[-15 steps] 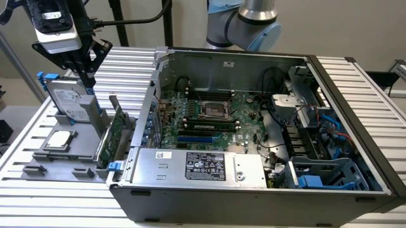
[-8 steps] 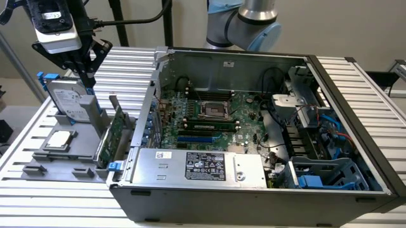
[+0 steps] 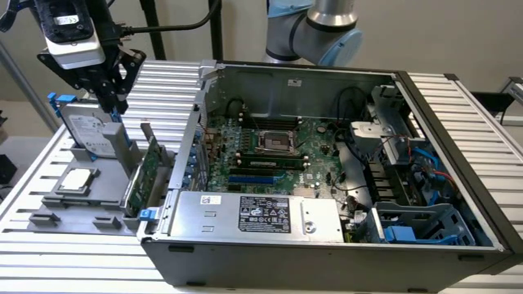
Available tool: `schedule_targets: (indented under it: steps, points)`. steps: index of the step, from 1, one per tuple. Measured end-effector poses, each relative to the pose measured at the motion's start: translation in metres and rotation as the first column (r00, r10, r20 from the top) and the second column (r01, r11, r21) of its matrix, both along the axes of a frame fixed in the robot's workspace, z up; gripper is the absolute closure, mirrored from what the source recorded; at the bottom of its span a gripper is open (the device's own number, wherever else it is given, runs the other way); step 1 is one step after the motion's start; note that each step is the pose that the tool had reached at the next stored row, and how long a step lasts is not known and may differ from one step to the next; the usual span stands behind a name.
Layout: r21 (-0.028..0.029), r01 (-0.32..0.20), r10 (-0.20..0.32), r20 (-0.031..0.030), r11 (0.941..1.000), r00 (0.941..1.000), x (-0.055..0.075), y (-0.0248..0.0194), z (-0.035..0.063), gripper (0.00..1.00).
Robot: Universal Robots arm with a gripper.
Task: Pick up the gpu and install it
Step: 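Pick up the gpu and move the gpu toward the slot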
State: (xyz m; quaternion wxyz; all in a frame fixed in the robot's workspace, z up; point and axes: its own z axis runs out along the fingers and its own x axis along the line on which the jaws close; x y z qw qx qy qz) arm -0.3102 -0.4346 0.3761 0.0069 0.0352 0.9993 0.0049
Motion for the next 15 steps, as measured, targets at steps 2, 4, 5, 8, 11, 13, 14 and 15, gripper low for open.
schedule_targets:
  steps: [2,4,5,8,11,13,14,15]
  points:
    - [-0.0001,0.0,0.0,-0.0004,1.0,1.0,0.0,0.0,0.0,0.64]
    - [-0.0004,0.0,0.0,-0.0011,1.0,1.0,0.0,-0.0001,0.0,0.64]
    - [-0.0003,0.0,0.0,-0.001,1.0,1.0,0.0,-0.0001,-0.0003,0.58]
    - [-0.0013,0.0,0.0,-0.001,1.0,1.0,0.0,-0.0003,-0.0041,0.58]
    - [-0.0014,0.0,0.0,-0.001,1.0,1.0,0.0,-0.0003,-0.0096,0.58]
    - [-0.0014,0.0,0.0,-0.001,1.0,1.0,0.0,-0.0003,-0.0132,0.58]
    - [-0.0014,0.0,0.0,-0.001,1.0,1.0,0.0,-0.0004,-0.015,0.58]
    - [-0.0014,0.0,0.0,-0.0009,1.0,1.0,0.0,-0.0004,-0.0168,0.58]
